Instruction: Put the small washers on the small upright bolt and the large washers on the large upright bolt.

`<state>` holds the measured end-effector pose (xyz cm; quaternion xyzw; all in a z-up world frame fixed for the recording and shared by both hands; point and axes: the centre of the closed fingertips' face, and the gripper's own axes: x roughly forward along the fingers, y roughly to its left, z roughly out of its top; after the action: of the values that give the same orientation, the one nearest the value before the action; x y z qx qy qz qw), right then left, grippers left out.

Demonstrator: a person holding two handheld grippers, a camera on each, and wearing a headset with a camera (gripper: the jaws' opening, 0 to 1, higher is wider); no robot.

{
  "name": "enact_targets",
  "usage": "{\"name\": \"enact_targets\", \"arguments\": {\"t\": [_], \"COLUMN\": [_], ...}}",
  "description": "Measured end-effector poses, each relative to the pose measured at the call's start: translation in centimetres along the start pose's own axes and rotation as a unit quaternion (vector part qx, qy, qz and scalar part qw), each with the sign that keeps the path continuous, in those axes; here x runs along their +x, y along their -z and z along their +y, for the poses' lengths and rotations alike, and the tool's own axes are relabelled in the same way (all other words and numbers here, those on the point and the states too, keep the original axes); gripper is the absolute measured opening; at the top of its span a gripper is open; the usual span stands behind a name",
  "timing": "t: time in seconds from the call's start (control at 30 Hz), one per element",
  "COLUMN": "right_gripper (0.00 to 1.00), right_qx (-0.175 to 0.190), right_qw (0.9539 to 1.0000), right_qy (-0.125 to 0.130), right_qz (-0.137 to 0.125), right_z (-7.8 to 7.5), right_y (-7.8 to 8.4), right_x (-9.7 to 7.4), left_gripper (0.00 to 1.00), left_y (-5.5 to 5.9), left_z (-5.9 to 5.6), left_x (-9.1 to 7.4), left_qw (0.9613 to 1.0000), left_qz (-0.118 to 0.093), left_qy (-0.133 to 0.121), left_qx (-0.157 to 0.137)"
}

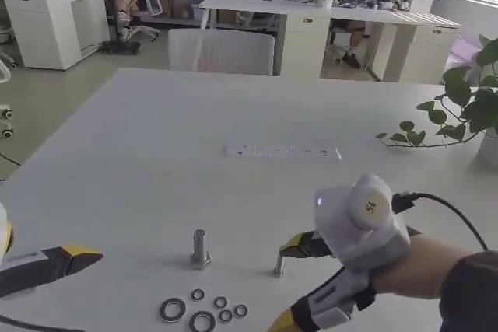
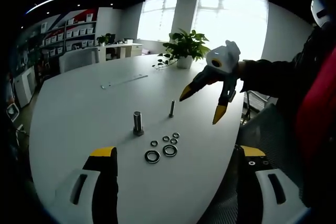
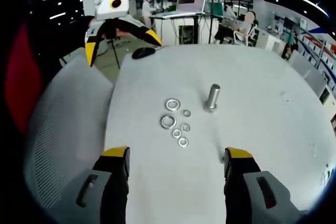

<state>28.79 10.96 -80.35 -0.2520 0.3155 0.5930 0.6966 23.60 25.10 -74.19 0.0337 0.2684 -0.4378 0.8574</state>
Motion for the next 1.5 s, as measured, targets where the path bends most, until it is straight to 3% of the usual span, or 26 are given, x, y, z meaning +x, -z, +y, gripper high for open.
{"name": "enact_targets", "arguments": {"t": [0.63, 1.5], "right_gripper": [0.61, 0.42], "right_qx": [-0.017, -0.042], "right_qw": [0.9993, 0.9961], "right_qy": [-0.012, -0.017], "right_qz": [0.032, 0.076], "right_z": [-0.4, -0.9], "right_y": [0.6, 1.1], "right_x": [3.0, 5.4], "left_gripper": [0.95, 0.94], "left_y": [0.2, 0.3], "left_z": [0.1, 0.2], "left_x": [0.2, 0.4], "left_qw": [1.0, 1.0], "left_qz": [0.002, 0.003], "left_qy": [0.003, 0.005], "left_qx": [-0.001, -0.004]}}
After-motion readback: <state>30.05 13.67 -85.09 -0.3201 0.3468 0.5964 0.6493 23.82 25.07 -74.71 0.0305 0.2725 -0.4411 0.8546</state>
